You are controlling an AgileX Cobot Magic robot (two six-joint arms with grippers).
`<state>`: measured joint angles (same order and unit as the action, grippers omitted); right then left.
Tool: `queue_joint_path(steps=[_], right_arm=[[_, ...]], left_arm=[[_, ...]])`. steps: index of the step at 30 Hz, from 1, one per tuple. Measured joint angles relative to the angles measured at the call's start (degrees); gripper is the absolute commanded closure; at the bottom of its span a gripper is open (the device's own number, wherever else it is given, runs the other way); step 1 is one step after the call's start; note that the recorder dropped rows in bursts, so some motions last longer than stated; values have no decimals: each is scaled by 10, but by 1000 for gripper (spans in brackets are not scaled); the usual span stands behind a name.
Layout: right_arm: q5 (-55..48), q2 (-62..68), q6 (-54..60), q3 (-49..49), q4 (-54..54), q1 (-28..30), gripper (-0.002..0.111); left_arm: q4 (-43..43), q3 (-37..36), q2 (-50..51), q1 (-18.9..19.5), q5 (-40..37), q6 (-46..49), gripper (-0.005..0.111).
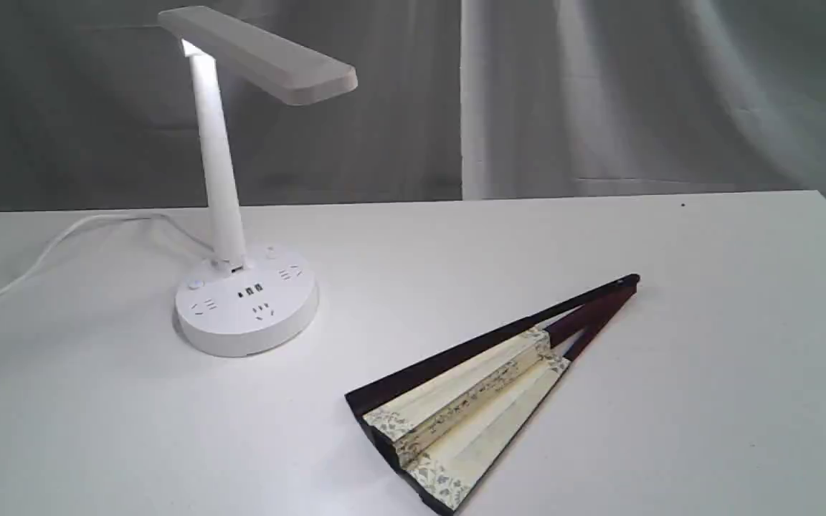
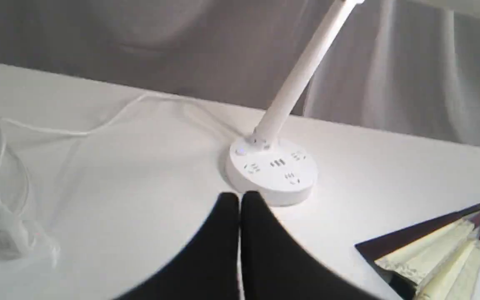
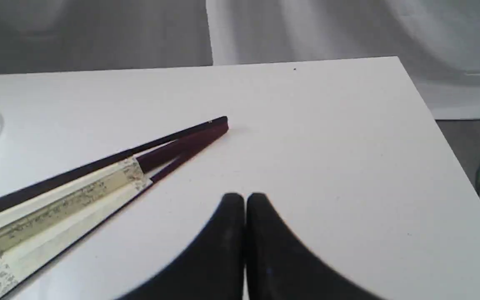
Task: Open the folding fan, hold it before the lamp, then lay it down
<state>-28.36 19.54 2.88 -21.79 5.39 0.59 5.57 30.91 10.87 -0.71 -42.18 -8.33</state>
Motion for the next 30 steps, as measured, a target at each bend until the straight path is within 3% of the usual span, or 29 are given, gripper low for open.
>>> queue_joint_path(steps=[12, 18, 22, 26, 30], right_arm=[[-5, 177, 12, -66, 4, 0, 108], [-5, 246, 12, -67, 8, 0, 108], [-5, 282, 14, -67, 9, 0, 98], [-5, 301, 32, -67, 22, 0, 83], [-20, 307, 43, -81, 49, 0, 79]], left_arm=[[9, 0, 138, 0, 39, 0, 107], [67, 0, 214, 0, 29, 47, 107], [117, 0, 267, 0, 28, 140, 107], [133, 0, 321, 0, 28, 175, 107], [136, 0, 371, 0, 28, 185, 107]])
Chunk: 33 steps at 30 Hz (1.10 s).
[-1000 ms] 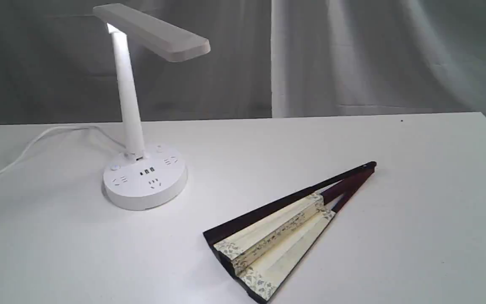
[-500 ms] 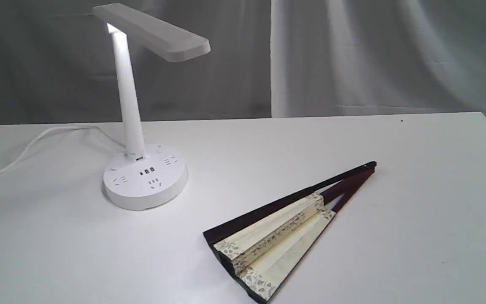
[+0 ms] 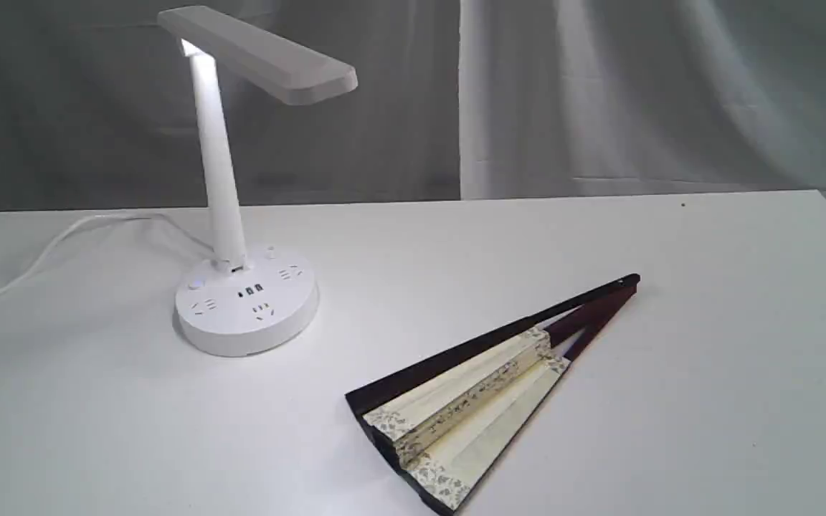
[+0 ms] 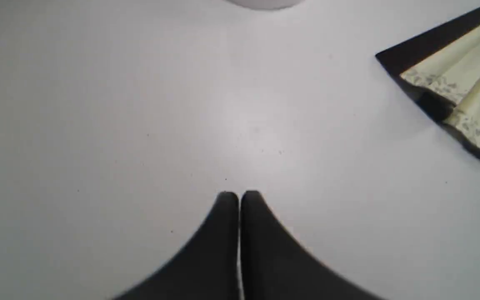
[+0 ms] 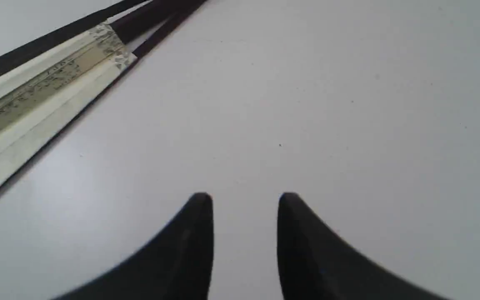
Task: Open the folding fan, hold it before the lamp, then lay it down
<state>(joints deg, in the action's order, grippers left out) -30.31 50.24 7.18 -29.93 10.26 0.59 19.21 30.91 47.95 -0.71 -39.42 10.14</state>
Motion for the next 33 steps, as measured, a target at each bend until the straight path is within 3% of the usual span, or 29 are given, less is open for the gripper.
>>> queue_joint_path(steps=[12, 18, 27, 30, 33], right_arm=[[-113, 79, 36, -101, 62, 0, 80], [-123, 163, 57, -137, 86, 0, 86], [-117, 256, 114, -145, 106, 0, 86], [-114, 274, 119, -145, 108, 0, 86], [-113, 281, 122, -145, 109, 0, 86]], left_arm=[[10, 50, 82, 0, -20, 19, 107], [49, 50, 84, 0, -28, 59, 107], [111, 50, 107, -2, -33, 107, 107], [112, 50, 118, -24, -27, 108, 107], [108, 50, 138, -73, -8, 107, 107]])
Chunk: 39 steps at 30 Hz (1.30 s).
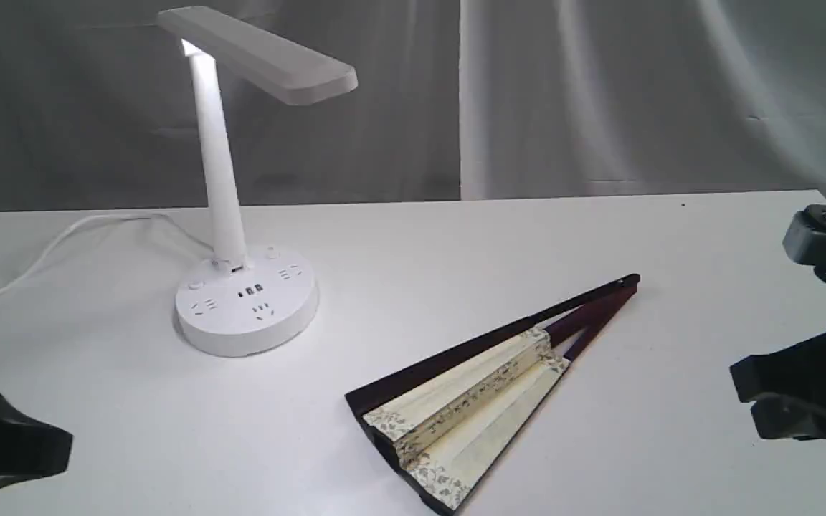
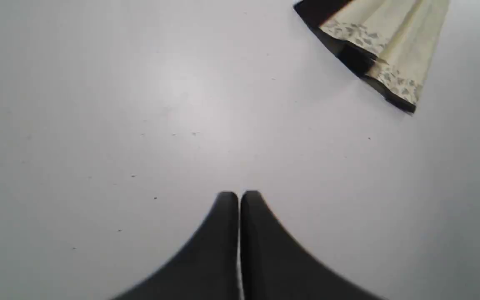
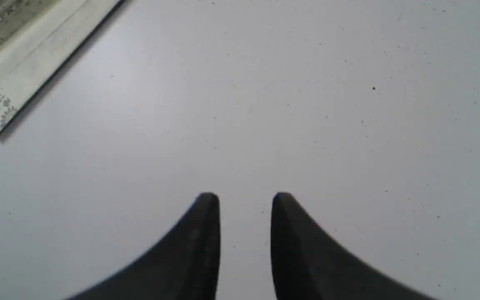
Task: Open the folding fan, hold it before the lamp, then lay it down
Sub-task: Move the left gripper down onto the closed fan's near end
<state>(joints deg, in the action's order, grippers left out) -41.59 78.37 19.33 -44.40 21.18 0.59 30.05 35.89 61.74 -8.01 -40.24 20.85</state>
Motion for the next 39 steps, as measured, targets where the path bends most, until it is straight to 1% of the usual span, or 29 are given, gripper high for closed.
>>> queue_joint_path(steps=[4, 7, 12, 15, 19, 21, 23, 28, 31, 35, 39], right_arm=[[2, 1, 17, 0, 18, 0, 86], [3, 1, 44, 0, 45, 0, 86], [7, 1, 69, 0, 63, 0, 86], [12, 1, 73, -1, 66, 0, 86], [13, 1, 73, -1, 67, 0, 86], [13, 1, 74, -1, 70, 0, 86], [13, 1, 74, -1, 72, 0, 86], [13, 1, 75, -1, 73, 0, 86], [13, 1, 75, -1, 73, 0, 86], [13, 1, 75, -1, 74, 0, 86], [13, 1, 75, -1, 74, 0, 86]], left_arm=[[-17, 4, 41, -62, 29, -16, 107], [-30, 22, 84, -102, 36, -19, 107], [-42, 80, 162, -156, 48, -17, 107], [-50, 111, 203, -182, 67, 4, 107], [-51, 153, 249, -202, 77, 27, 104], [-49, 179, 275, -204, 78, 29, 99], [-43, 203, 300, -205, 78, 30, 93], [-38, 262, 363, -207, 78, 31, 70], [-37, 293, 402, -208, 78, 32, 59], [-46, 325, 439, -220, 79, 32, 58], [-94, 360, 477, -250, 80, 29, 58]])
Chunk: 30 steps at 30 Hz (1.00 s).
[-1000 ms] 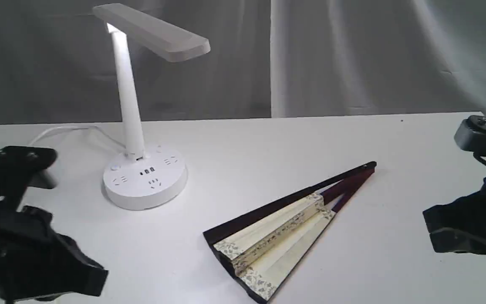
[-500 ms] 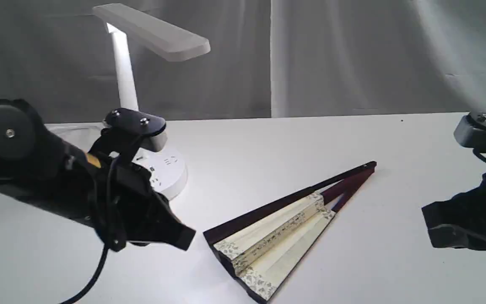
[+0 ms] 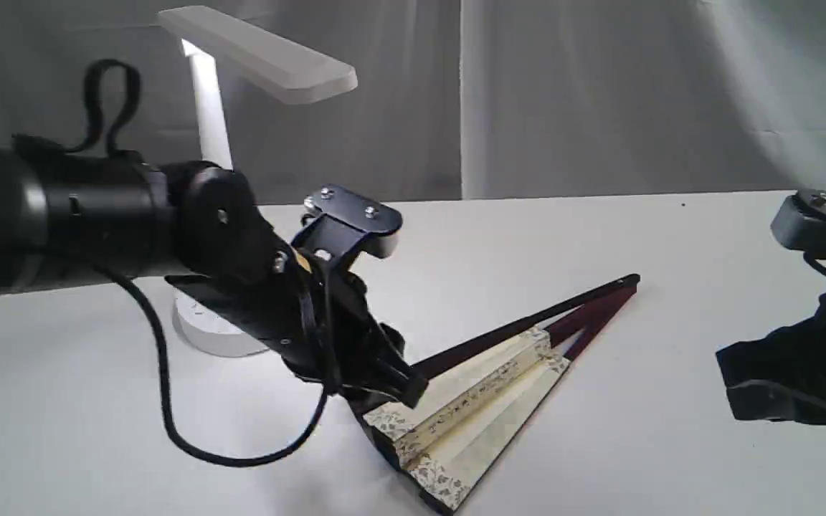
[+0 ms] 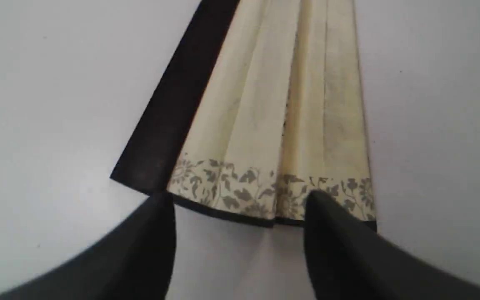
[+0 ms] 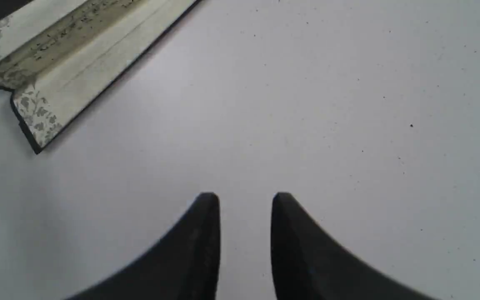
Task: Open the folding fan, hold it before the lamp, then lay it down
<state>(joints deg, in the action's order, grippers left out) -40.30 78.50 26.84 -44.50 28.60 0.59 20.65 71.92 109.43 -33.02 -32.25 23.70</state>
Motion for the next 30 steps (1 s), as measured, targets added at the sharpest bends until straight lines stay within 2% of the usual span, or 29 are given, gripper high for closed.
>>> queue_joint_path(steps=[5, 14, 23, 26, 30], right_arm=[[0, 0, 0, 0, 0, 0, 86], [0, 0, 0, 0, 7, 0, 86], [0, 0, 10, 0, 12, 0, 86], [1, 0, 15, 0, 12, 0, 86], [1, 0, 16, 0, 12, 0, 86]], left_arm=[[-36, 46, 48, -23, 1, -52, 58], [-44, 138, 119, -25, -61, -94, 58], [-45, 143, 145, -30, -2, -94, 55], [-45, 143, 154, -30, 1, -94, 51], [-45, 143, 169, -30, 2, -94, 50]])
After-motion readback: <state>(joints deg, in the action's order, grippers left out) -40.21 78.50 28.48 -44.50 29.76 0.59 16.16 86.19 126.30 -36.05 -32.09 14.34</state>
